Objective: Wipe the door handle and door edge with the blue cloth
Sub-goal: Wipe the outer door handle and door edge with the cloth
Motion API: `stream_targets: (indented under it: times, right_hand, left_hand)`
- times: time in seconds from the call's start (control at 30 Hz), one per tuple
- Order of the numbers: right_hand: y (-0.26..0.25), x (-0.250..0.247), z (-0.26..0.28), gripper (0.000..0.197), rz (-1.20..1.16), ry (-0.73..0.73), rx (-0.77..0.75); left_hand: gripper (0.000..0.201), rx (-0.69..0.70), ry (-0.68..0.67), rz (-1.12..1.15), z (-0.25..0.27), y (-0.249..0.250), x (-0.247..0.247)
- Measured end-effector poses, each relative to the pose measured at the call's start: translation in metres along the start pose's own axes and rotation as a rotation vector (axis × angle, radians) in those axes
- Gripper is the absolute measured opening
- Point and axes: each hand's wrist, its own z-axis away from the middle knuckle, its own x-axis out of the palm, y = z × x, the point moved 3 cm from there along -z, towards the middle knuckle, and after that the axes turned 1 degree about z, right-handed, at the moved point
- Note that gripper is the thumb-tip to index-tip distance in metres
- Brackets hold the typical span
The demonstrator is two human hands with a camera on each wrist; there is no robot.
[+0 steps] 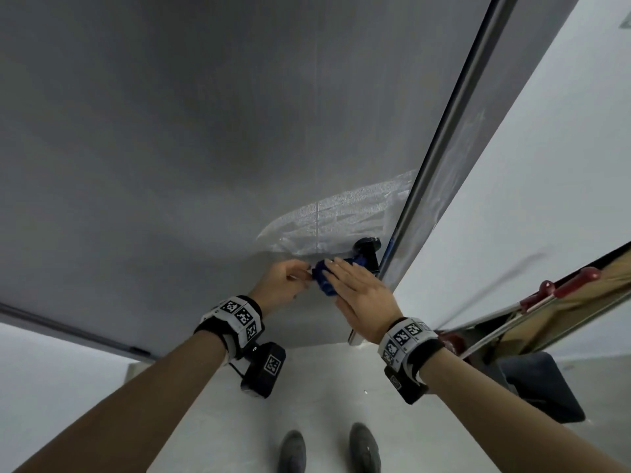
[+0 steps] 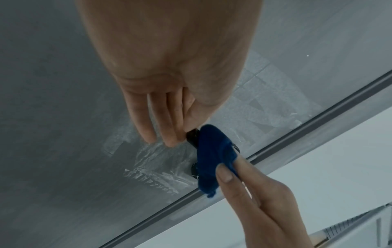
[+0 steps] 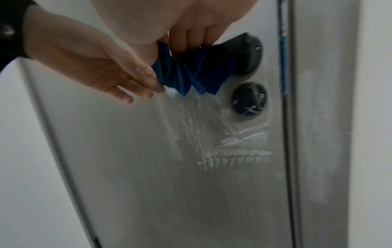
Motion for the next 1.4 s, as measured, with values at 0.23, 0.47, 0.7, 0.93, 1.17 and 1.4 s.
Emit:
stream_targets:
  times: [0.23,0.47,0.7,0.93,1.17,1.4]
  right_hand:
    - [0.045,-0.024,0.028,0.030,-0.023,0.177,-0.026]
    - [0.047,-0.029,0.018,0.036,-0.076,0.260,0.088]
    - [0.040,-0.032,0.019,0.044,-0.095,0.249,0.348]
    - [0.035,-0.041,0.004,0.019,-0.105,0.091,0.388]
    - [0.055,-0.065,0.017,0.010,-0.462,0.420,0.879]
    - [0.048,-0.042,-0.029,0.028,-0.197,0.404,0.845]
  left_hand:
    - [0.010,0.064,0.137,-0.170,-0.008,0.009,0.010]
    - [0.010,0.033,0.139,-0.424,-0.007,0.025,0.009]
    - [0.015,0.050,0.156,-0.658,-0.006,0.046,0.008]
    - [0.020,0.048,0.104,-0.773,-0.004,0.059,0.010]
    - [0.017,0.063,0.129,-0.733,0.000,0.057,0.011]
    - [0.012,0.092,0.125,-0.735,-0.004,0.050,0.009]
